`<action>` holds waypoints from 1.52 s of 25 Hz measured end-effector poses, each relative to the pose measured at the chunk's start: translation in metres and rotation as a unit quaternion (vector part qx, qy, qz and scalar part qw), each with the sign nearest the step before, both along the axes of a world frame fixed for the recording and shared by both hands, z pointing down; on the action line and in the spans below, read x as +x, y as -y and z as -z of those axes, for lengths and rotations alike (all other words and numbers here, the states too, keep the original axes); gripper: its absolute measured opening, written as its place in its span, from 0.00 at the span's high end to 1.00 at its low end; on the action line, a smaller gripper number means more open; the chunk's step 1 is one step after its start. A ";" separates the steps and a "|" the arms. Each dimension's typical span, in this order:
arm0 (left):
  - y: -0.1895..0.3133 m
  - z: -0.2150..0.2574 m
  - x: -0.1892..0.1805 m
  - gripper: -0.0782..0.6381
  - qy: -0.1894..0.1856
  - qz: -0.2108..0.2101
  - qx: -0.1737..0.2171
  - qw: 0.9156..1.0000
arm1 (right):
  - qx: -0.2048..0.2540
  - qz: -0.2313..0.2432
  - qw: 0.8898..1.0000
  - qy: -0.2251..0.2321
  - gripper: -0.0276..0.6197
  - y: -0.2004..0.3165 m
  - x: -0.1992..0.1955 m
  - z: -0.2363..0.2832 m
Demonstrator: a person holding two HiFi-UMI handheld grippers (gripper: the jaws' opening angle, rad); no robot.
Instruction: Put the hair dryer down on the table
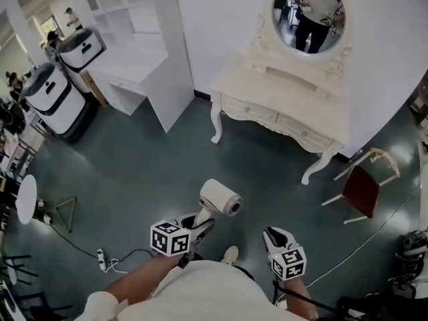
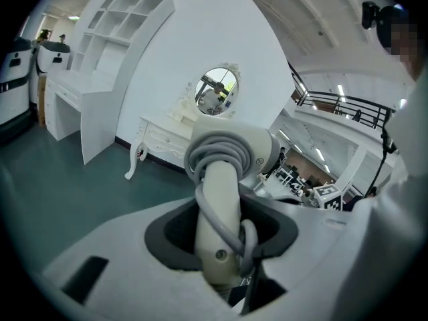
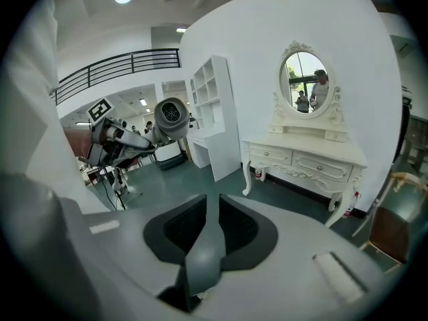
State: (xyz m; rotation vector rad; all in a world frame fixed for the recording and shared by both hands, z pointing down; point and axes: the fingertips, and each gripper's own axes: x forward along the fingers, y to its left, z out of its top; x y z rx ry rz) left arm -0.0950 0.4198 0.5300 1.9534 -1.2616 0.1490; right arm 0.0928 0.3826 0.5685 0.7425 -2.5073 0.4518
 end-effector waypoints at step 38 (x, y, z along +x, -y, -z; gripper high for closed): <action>0.407 -0.027 -0.157 0.66 -0.009 -0.101 0.005 0.995 | -0.018 -0.070 0.996 -0.054 0.89 0.347 -0.162 0.013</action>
